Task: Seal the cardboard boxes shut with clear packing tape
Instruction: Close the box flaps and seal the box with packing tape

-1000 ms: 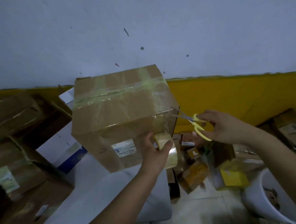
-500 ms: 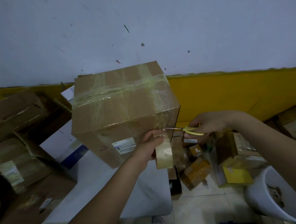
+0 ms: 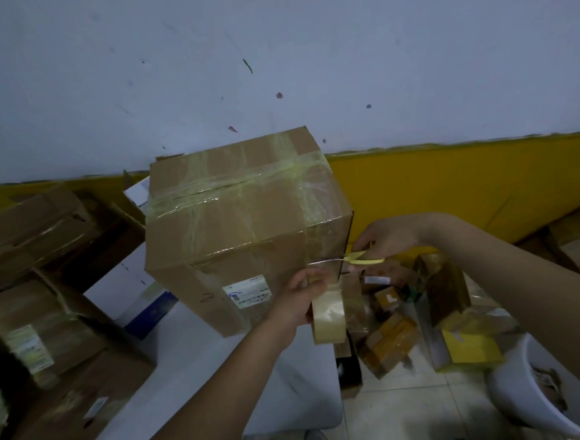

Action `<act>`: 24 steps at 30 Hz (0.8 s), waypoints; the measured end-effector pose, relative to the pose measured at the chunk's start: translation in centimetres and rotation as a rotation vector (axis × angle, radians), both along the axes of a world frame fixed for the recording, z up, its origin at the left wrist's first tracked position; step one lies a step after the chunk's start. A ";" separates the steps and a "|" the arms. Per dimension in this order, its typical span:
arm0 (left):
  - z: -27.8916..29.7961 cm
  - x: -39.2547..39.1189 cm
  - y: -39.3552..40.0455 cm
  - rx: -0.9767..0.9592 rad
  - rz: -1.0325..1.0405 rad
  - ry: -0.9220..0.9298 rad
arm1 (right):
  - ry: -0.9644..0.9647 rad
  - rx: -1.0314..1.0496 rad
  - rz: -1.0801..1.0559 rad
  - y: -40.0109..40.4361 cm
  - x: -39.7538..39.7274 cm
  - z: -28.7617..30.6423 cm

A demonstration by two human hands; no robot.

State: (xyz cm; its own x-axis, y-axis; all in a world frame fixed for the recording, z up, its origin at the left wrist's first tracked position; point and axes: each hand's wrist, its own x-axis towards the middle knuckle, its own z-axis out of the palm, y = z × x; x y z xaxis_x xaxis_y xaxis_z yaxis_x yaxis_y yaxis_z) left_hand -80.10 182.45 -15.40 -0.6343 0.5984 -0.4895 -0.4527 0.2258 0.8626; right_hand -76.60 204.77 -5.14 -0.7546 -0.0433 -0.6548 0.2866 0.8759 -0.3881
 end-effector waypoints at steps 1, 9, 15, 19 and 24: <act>-0.1 -0.1 0.0 0.001 -0.001 0.001 | 0.035 0.007 0.016 0.1 0.0 -0.1; -0.4 -2.0 -0.7 -0.062 -0.041 0.023 | 0.408 0.169 0.108 0.5 0.9 -2.3; -3.1 -2.7 -4.9 -0.288 -0.196 0.154 | 0.410 0.339 0.074 0.8 4.4 -5.6; -3.9 -2.7 -8.0 -0.270 -0.132 0.016 | 0.150 0.297 -0.035 -2.7 6.3 -13.1; -4.1 -2.4 -10.5 -0.321 -0.120 -0.018 | 0.169 0.130 -0.234 -10.9 5.7 -22.2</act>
State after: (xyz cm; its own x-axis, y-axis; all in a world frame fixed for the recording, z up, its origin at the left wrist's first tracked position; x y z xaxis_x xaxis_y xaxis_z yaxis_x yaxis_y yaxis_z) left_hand -82.52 171.92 -19.49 -0.5580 0.4820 -0.6755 -0.4208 0.5373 0.7309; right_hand -70.86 193.85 -27.32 -0.8328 0.2197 -0.5080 0.4268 0.8393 -0.3368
